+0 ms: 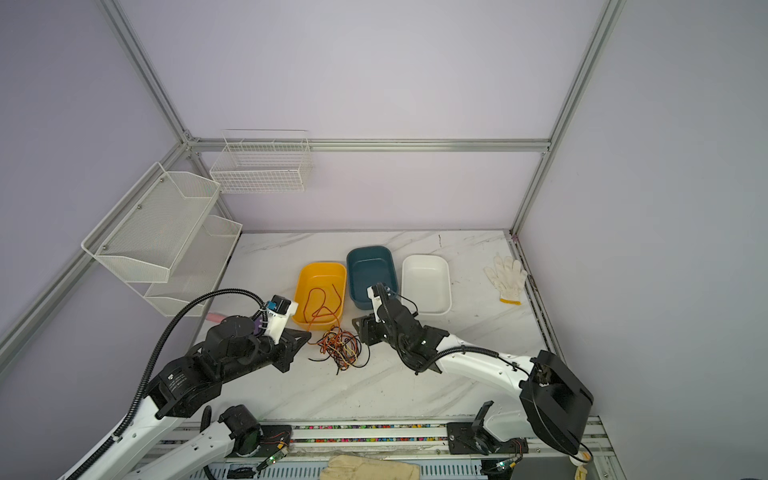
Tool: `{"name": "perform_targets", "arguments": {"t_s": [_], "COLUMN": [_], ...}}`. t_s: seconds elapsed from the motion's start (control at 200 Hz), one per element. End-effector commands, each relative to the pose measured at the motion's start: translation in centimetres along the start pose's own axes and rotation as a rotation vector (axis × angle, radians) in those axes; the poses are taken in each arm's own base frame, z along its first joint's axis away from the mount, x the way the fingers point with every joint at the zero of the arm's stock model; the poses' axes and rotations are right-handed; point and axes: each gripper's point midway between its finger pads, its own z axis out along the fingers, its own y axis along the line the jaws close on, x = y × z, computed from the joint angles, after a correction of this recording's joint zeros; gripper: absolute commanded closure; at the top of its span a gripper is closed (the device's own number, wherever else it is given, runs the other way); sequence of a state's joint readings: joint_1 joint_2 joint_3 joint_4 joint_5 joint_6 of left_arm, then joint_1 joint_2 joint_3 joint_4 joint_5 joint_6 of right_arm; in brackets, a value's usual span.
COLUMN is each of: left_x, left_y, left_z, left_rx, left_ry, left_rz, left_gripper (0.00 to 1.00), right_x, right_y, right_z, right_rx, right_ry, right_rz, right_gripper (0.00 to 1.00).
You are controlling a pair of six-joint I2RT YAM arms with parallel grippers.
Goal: Untangle the cables
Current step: 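Return the right gripper to the wire pile while the left holds a red wire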
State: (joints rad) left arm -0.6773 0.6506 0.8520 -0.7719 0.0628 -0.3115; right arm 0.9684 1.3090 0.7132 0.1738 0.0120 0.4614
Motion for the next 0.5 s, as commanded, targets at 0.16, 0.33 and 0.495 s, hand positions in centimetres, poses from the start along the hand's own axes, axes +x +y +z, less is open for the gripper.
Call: {"name": "perform_targets", "arguments": {"t_s": [0.16, 0.33, 0.495], "left_x": [0.5, 0.6, 0.6], "left_y": [0.6, 0.7, 0.8], "left_z": [0.5, 0.5, 0.5], "left_rx": [-0.029, -0.035, -0.037], "left_ry": [0.003, 0.004, 0.004], "left_rz": [0.003, 0.001, 0.001], "left_gripper": [1.0, 1.0, 1.0], "right_x": [3.4, 5.9, 6.5], "right_y": [4.1, 4.9, 3.8], "right_z": [0.4, 3.3, 5.3], "right_rx": [-0.043, 0.023, 0.145], "right_ry": [-0.048, 0.004, 0.015], "right_rz": [-0.077, -0.171, -0.211], "right_gripper": [0.39, 0.39, 0.4]}}
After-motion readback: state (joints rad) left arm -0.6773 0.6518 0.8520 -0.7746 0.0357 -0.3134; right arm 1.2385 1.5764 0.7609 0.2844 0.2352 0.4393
